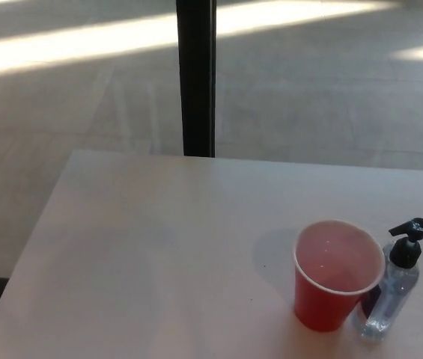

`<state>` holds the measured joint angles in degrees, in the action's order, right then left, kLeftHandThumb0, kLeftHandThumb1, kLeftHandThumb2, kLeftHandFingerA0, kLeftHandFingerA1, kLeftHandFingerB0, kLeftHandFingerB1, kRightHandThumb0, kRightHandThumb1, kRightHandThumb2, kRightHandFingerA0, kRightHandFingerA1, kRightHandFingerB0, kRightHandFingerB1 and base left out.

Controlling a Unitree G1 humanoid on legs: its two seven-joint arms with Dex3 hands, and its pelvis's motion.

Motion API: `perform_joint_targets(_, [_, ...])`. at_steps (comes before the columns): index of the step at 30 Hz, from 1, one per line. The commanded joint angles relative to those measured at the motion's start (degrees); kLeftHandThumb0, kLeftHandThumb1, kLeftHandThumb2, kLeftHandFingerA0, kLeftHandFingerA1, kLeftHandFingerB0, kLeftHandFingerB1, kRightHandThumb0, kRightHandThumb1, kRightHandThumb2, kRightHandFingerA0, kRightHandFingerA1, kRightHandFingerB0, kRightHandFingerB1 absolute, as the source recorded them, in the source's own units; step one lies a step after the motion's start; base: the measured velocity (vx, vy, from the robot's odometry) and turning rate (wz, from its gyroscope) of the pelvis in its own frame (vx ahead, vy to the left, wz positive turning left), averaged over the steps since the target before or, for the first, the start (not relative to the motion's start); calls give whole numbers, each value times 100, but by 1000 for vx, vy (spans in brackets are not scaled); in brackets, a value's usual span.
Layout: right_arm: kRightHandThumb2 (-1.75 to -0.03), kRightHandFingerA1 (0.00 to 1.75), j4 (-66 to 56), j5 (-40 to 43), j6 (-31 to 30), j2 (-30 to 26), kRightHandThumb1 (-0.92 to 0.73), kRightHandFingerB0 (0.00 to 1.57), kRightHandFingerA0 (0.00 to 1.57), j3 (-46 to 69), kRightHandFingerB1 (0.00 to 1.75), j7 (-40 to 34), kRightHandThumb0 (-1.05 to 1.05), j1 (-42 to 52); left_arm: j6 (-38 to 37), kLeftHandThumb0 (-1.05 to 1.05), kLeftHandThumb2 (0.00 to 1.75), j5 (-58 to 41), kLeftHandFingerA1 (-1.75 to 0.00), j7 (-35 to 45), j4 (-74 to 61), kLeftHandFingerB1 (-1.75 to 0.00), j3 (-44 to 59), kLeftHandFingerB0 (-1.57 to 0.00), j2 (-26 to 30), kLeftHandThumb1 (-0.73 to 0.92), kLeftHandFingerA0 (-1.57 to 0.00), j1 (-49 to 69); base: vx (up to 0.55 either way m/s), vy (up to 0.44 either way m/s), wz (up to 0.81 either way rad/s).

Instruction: The robot uses its right hand fist to press the hand soap kept in the middle of the table to get liquid hand soap out

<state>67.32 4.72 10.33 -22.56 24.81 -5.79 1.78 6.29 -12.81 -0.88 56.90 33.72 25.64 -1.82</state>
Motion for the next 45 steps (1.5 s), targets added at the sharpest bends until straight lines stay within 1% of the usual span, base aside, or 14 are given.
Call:
perform_joint_targets(1, [-54, 79, 68, 44, 212, -177, -54, 34, 28, -39, 86, 12, -38, 24, 85, -41, 107, -109, -101, -33, -8, -87, -15, -51, 51, 59, -63, 73, 0, 0, 0])
perform_joint_targets(10, [-54, 79, 106, 57, 235, -180, -54, 34, 28, -84, 86, 5, -38, 3, 96, -45, 112, -114, -103, -170, 104, -91, -77, -56, 89, 55, -66, 23, 0, 0, 0])
perform_joint_targets(12, [-78, 120, -555, 1283, -837, -999, -88, 13, 61, 1403, 121, -1120, -47, -689, 84, -38, 106, -153, -100, -86, 96, -87, -74, -50, 99, 61, -62, 38, 0, 0, 0])
perform_joint_targets(16, [-93, 110, -414, 1640, -316, -1091, -50, 71, 45, 2189, 128, -1787, -15, -1433, 204, -19, 114, -185, -100, -283, -30, -78, -25, -42, 60, 47, -73, 26, 0, 0, 0])
perform_joint_targets(18, [-113, 153, -429, 1667, -62, -1198, -35, 112, 82, 2403, 166, -2105, -28, -1973, 28, -1, 133, -117, -146, -315, 59, -90, -58, -55, 85, 48, -96, 27, 0, 0, 0])
perform_joint_targets(22, [-114, 135, -808, 1691, 63, -1188, -45, 134, 116, 2658, 143, -2095, -32, -2402, -78, 10, 146, -207, -174, -269, 141, -101, 30, -66, 68, 43, -102, 28, 0, 0, 0])
perform_joint_targets(23, [-101, 175, -939, 1501, 86, -1238, -55, 99, 104, 2515, 148, -2059, -35, -2667, -105, 1, 134, -152, -154, -234, 183, -110, -26, -91, 102, 46, -136, 21, 0, 0, 0])
perform_joint_targets(28, [-104, 145, -1930, 1070, -21, -1134, -44, 120, 138, 2229, 128, -2004, -50, -3040, 120, -4, 128, -164, -175, -326, -110, -137, -34, -92, 66, 42, -132, 53, 0, 0, 0])
perform_joint_targets(29, [-119, 175, -2248, 1014, 144, -1121, -39, 107, 123, 2068, 125, -1761, -38, -3249, 85, -17, 128, -142, -171, -376, -57, -135, -39, -95, 80, 47, -140, 29, 0, 0, 0])
perform_joint_targets(34, [-110, 141, -2938, 942, 244, -1037, -49, 99, 135, 1683, 106, -1254, -42, -3636, 40, 9, 132, -67, -162, -374, 80, -127, -118, -101, 123, 40, -139, 25, 0, 0, 0])
perform_joint_targets(37, [-110, 175, -3431, 967, -186, -905, -49, 90, 112, 1394, 131, -1101, -29, -3716, -11, 3, 136, -116, -164, -276, 102, -133, -98, -105, 125, 45, -136, 39, 0, 0, 0])
perform_joint_targets(40, [-115, 144, -3954, 1303, -498, -774, -52, 94, 131, 1192, 119, -659, -37, -3752, 48, -5, 132, -93, -175, -313, 16, -121, -131, -68, 101, 49, -107, 72, 0, 0, 0])
perform_joint_targets(43, [-109, 175, -4515, 1502, -904, -683, -55, 80, 103, 985, 137, -508, -30, -3748, 113, -17, 130, -140, -160, -322, 46, -111, -102, -70, 110, 54, -126, 39, 0, 0, 0])
perform_joint_targets(45, [-113, 142, -5122, 1634, -1233, -549, -54, 90, 128, 590, 115, -266, -34, -3829, 167, -7, 135, -60, -167, -380, 73, -133, -181, -98, 127, 48, -134, 39, 0, 0, 0])
